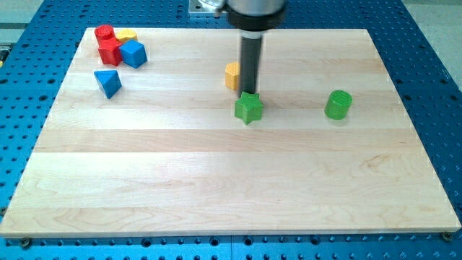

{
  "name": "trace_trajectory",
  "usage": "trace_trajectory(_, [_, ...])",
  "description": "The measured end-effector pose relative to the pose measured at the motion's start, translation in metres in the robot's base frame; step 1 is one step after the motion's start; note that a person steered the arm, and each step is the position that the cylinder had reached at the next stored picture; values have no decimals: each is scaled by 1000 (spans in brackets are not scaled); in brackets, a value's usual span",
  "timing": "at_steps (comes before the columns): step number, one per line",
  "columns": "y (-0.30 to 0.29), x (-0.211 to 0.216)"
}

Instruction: Slide the green star into the green circle

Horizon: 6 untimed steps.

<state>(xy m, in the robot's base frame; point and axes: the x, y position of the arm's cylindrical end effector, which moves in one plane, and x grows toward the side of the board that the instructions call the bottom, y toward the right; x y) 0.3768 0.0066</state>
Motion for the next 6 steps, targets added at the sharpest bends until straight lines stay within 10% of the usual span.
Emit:
trace_trajectory(2, [44,18])
trace_trajectory(5, [-62,56])
trace_trajectory(6, [1,56])
